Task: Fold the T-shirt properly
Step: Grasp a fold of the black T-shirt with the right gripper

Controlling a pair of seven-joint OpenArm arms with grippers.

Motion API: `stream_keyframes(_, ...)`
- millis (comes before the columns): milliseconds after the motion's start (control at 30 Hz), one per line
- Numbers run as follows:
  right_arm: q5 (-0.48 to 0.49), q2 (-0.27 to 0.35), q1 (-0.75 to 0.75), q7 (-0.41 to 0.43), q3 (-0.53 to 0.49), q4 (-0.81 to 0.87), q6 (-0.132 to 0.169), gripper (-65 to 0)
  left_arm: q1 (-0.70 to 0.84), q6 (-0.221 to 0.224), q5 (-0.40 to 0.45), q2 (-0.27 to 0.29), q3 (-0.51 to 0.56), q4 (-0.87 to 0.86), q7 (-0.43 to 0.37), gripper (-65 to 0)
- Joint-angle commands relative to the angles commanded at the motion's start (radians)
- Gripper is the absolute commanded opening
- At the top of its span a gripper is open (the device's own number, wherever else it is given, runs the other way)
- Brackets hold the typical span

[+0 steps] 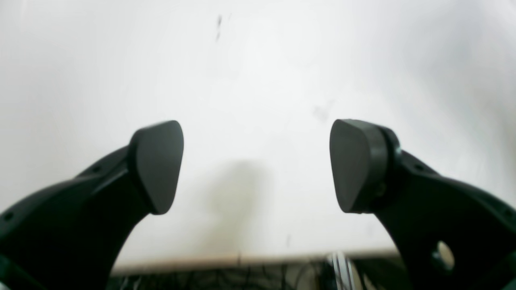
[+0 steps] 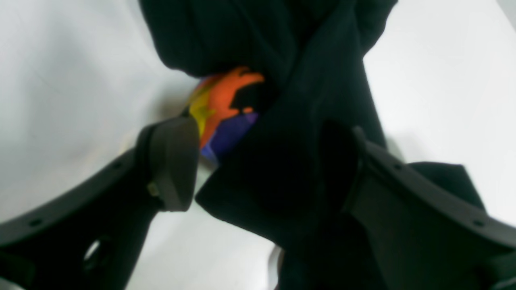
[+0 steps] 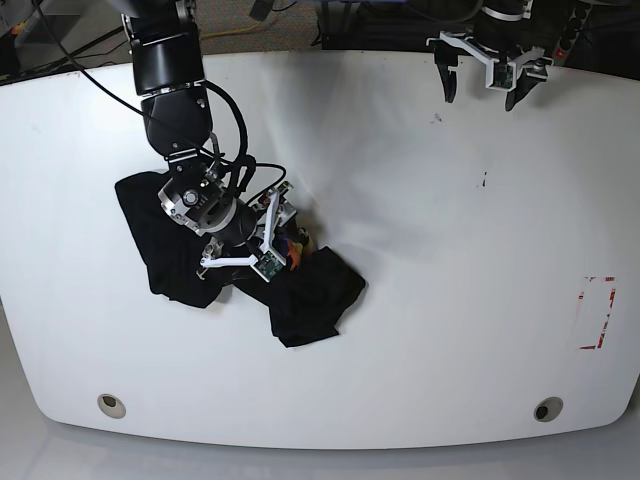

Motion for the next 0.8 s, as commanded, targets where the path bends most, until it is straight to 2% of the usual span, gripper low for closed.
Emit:
stream_keyframes(100, 0.000, 0.002, 0.003, 0.000, 0.003, -0.002, -0.002, -20.6, -0.023, 0.000, 0.000, 0.000, 0.006, 0.000, 0.058, -11.9)
stream_keyframes(200, 0.002, -0.003, -0.002, -0.002, 0.069, 0.034, 0.006, -20.6, -0.049, 0.000, 0.000, 0.000, 0.008, 0.000, 0.089, -11.9)
stream_keyframes(267, 0.002, -0.005, -0.002, -0.003, 0.103, 0.049, 0.008, -20.6, -0.069, 0.000, 0.000, 0.000, 0.008, 0.000, 0.089, -11.9)
stream_keyframes(567, 0.002, -0.005, 0.003, -0.003, 0.104, 0.061, 0.009, -20.6, -0.098, 0.000, 0.000, 0.000, 0.017, 0.000, 0.091, -11.9)
stream_keyframes(667, 0.003, -0.005, -0.006, -0.005, 0.103, 0.127, 0.009, -20.5, -0.115, 0.000, 0.000, -0.005, 0.032, 0.000, 0.092, -11.9)
stream_keyframes(800, 0.003, -0.014, -0.002, -0.044, 0.103, 0.153, 0.009, -20.5, -0.123, 0.000, 0.000, -0.005, 0.035, 0.000, 0.092, -11.9)
